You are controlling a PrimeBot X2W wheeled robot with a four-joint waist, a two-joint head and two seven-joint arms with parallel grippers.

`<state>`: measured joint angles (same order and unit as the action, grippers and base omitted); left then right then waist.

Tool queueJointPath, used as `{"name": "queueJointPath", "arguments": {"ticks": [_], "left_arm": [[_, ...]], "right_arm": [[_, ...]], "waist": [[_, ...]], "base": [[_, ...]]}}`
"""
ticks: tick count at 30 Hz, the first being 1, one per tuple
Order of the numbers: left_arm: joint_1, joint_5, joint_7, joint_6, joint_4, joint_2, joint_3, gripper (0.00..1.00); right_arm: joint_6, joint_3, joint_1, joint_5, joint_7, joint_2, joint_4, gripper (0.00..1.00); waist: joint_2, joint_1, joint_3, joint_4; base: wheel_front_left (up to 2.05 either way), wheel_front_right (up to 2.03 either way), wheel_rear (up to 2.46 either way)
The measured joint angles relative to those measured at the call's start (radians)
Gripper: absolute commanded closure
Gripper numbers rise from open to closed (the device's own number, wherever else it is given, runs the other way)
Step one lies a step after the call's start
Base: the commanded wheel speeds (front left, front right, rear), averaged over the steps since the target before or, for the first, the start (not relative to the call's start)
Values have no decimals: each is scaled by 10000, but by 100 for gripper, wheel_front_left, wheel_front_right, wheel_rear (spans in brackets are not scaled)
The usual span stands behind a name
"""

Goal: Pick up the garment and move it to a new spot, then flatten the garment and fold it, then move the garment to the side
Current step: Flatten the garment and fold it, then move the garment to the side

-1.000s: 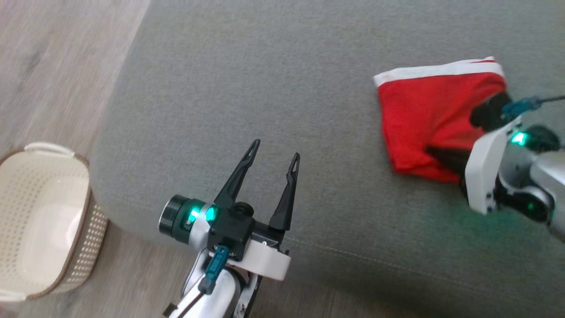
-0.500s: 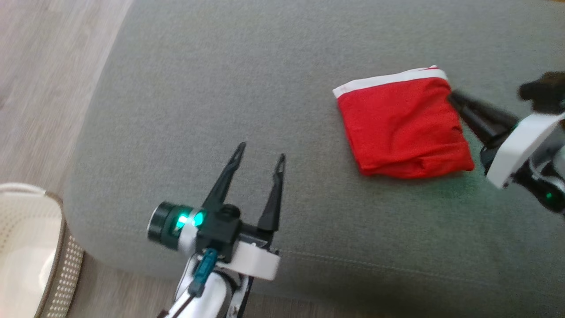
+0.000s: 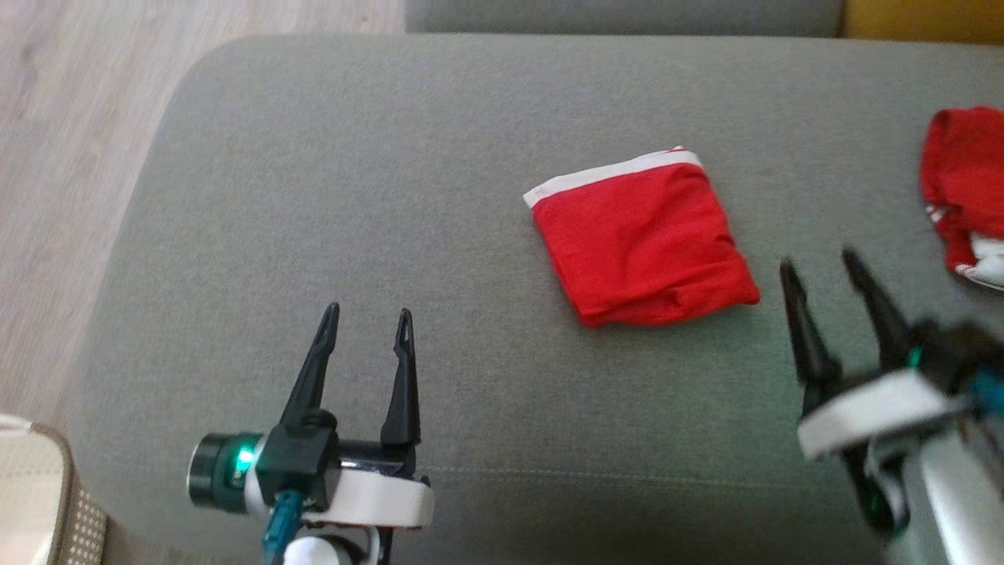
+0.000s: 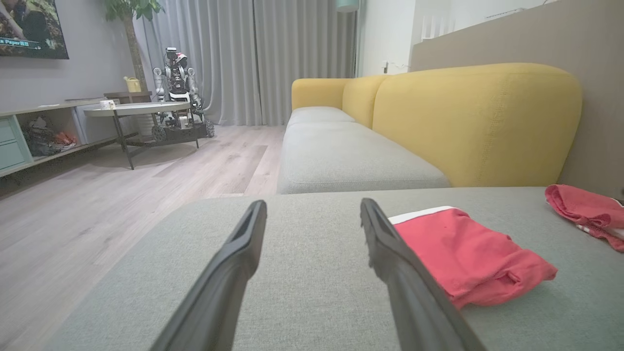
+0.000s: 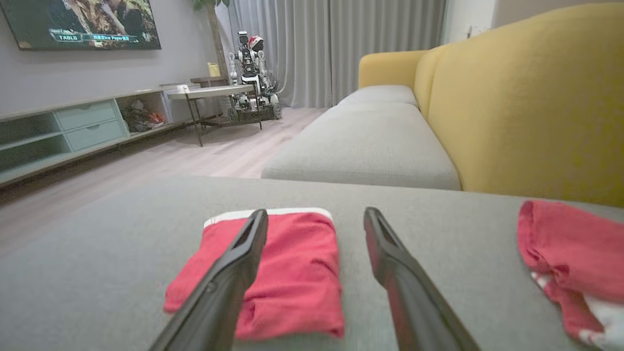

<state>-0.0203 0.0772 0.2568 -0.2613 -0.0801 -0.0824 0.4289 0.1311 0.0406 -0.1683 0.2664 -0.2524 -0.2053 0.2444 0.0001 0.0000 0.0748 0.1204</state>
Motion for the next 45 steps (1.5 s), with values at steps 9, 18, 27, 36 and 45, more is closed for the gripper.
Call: {"name": "queueJointPath", "arguments": {"ticks": [9, 18, 27, 36, 45], "left_arm": [[-488, -234, 0, 330, 199, -8, -290, 0], [-795, -412, 0, 428, 681, -23, -297, 0], [-795, -581, 0, 428, 792, -19, -295, 0], [-795, -627, 0, 418, 840, -12, -282, 0], [-793, -625, 0, 414, 865, 27, -274, 0]], "right_arm": [[0, -974, 1654, -1197, -2, 1011, -1576, 0], [0, -370, 2412, -1289, 0, 1189, -1310, 0], [0, -290, 2412, -1338, 0, 1225, -1310, 0], [0, -263, 2412, -1346, 0, 1223, -1323, 0], [0, -161, 2413, -1342, 0, 1210, -1361, 0]], "waist": [[0, 0, -363, -149], [0, 0, -658, -242], [-1, 0, -719, -288], [-1, 0, -656, -240], [-1, 0, -510, -159]], "base": [[0, 0, 0], [0, 0, 0], [0, 0, 0], [0, 0, 0], [0, 0, 0]]}}
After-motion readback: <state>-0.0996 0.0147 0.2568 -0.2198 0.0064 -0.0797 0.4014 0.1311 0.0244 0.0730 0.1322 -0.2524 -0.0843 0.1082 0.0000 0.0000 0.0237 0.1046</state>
